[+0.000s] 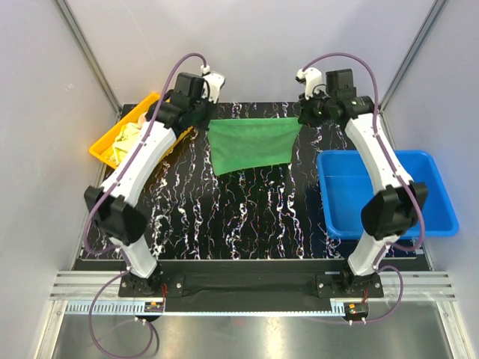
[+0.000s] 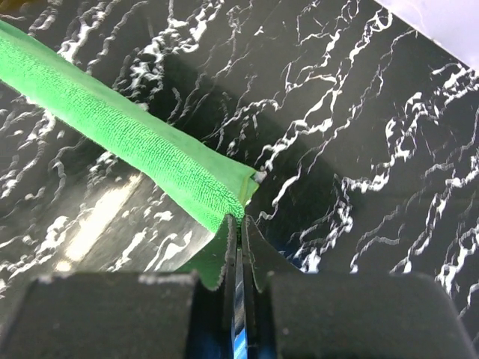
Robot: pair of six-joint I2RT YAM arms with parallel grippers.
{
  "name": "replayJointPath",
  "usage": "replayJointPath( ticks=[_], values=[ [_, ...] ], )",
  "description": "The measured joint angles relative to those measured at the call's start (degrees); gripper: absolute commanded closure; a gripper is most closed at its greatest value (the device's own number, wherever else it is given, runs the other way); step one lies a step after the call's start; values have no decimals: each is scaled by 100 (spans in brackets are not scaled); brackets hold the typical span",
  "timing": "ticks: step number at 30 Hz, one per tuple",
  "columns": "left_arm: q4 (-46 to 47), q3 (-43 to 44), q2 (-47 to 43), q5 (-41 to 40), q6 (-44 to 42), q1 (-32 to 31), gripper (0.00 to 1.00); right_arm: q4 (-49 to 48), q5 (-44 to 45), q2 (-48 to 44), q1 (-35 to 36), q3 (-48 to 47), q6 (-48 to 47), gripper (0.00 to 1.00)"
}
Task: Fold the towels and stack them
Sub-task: Fold the towel
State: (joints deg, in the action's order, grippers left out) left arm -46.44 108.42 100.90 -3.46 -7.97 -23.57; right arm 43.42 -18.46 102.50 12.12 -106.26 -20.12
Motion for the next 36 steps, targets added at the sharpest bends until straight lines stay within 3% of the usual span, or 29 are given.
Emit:
replayJointPath(
  ticks=[12, 18, 22, 28, 33, 36],
  values=[
    [-546, -1047, -2168, -205, 216, -717, 100, 520, 164, -2693, 684, 1751, 599, 100],
    [-643, -1316, -2389, -192, 341, -796, 100, 400, 286, -3005, 861, 2192, 887, 100],
    [-457, -1539, -1753, -87, 348, -579, 100, -109, 297, -2363, 859, 2498, 887, 100],
    [101, -1379, 192, 225, 280, 127, 100, -1126, 188, -376, 664, 2393, 772, 100],
    [114, 229, 2315, 741, 192, 767, 100, -1460, 81, 1589, 273, 984, 798, 100],
    [118, 1351, 3279, 911, 136, 975, 100, -1650, 83, 2271, 168, 293, 824, 100]
  ],
)
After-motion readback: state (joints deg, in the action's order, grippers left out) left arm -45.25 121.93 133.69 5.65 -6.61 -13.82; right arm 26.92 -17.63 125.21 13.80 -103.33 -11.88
